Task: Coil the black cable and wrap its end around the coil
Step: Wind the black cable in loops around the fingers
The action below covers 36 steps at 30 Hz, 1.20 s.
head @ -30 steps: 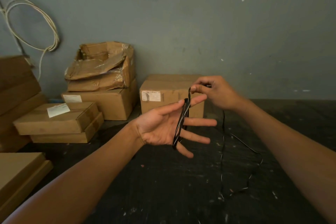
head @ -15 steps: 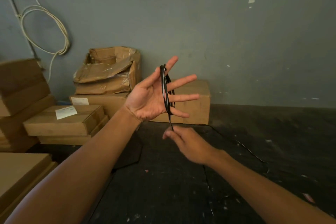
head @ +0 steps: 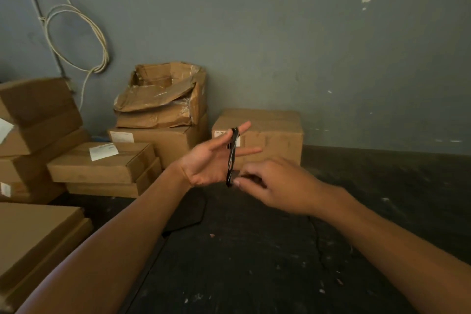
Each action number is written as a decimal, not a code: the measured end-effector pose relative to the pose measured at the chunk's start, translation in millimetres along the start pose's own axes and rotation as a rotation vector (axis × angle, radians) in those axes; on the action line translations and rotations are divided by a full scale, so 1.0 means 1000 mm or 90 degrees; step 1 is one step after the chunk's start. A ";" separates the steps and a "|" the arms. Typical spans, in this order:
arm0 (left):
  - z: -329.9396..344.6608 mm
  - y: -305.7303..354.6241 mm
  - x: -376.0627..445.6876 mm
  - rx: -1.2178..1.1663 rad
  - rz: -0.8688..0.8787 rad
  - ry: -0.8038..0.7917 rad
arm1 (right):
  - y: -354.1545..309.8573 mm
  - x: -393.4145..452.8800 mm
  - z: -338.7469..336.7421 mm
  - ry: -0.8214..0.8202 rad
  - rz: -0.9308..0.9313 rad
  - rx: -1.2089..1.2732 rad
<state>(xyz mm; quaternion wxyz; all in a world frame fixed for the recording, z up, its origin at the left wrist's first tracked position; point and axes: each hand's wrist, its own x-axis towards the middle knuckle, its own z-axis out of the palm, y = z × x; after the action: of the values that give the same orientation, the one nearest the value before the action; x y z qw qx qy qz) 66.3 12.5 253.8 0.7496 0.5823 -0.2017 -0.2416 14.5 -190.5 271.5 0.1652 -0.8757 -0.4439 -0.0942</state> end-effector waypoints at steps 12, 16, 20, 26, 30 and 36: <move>0.019 -0.019 -0.002 0.134 -0.137 -0.047 | 0.044 0.022 -0.070 0.066 0.044 -0.047; 0.025 -0.015 -0.003 0.162 -0.164 -0.073 | 0.049 0.022 -0.068 0.077 0.034 -0.016; 0.033 -0.013 -0.004 0.151 -0.184 -0.118 | 0.057 0.023 -0.064 0.082 0.038 0.046; 0.045 -0.007 -0.005 0.085 -0.159 -0.210 | 0.082 0.018 -0.043 0.120 0.069 0.239; 0.051 -0.003 -0.007 0.065 -0.128 -0.243 | 0.104 0.006 -0.011 0.137 0.101 0.309; 0.060 -0.002 -0.003 0.002 -0.074 -0.304 | 0.105 -0.010 0.054 0.138 0.086 0.388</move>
<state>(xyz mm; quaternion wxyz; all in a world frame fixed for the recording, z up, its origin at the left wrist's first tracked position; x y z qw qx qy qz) 28.4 -32.8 266.5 0.6646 0.5202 -0.3397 -0.4150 94.7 -235.7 196.8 0.4719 -0.7983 -0.3722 -0.0380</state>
